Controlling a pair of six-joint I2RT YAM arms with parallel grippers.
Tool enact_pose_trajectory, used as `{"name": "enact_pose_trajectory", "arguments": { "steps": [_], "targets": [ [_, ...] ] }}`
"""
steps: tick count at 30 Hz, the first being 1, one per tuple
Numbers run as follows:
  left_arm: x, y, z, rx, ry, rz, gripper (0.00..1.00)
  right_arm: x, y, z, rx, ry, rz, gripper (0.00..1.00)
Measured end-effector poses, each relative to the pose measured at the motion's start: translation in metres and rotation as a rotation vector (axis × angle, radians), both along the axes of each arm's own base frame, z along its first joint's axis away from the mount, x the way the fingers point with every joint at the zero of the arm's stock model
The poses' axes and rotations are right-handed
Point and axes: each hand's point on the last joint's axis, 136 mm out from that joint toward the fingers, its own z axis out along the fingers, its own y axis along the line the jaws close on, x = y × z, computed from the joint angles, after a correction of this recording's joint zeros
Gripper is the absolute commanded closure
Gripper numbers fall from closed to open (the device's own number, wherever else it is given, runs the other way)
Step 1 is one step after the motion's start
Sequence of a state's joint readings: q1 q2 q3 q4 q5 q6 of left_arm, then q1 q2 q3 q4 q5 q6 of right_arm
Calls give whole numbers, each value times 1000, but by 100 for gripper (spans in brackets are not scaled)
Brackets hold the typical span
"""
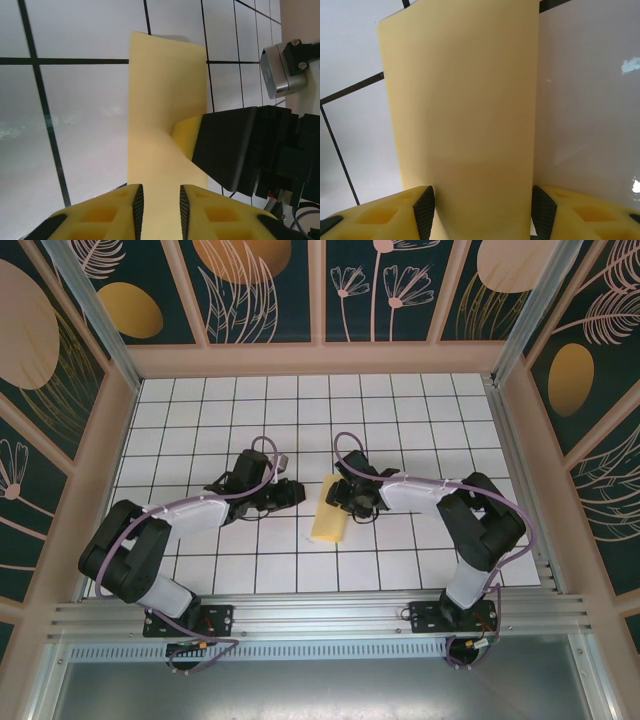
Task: Fold a paper plane with a square sheet of paper (pick it up from the middle)
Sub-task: Fold the square sheet of paper in half at the center of the table, then hold the square sheet of paper at the center of the table.
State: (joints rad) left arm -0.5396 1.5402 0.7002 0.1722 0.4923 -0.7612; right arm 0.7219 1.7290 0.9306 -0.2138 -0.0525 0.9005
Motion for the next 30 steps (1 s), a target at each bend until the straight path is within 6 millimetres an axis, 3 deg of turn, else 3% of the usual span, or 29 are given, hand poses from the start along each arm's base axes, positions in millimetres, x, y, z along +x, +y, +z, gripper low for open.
{"name": "enact_pose_trajectory", "arguments": {
  "steps": [6, 14, 22, 30],
  "targets": [
    [5, -18, -6, 15, 17, -32, 84, 0, 0, -1, -1, 1, -1, 42],
    [6, -34, -20, 32, 50, -64, 88, 0, 0, -1, -2, 1, 0, 41],
    [4, -37, -42, 57, 99, -75, 89, 0, 0, -1, -1, 1, -1, 41],
    [1, -42, -42, 48, 107, -95, 92, 0, 0, -1, -2, 2, -1, 41]
  ]
}}
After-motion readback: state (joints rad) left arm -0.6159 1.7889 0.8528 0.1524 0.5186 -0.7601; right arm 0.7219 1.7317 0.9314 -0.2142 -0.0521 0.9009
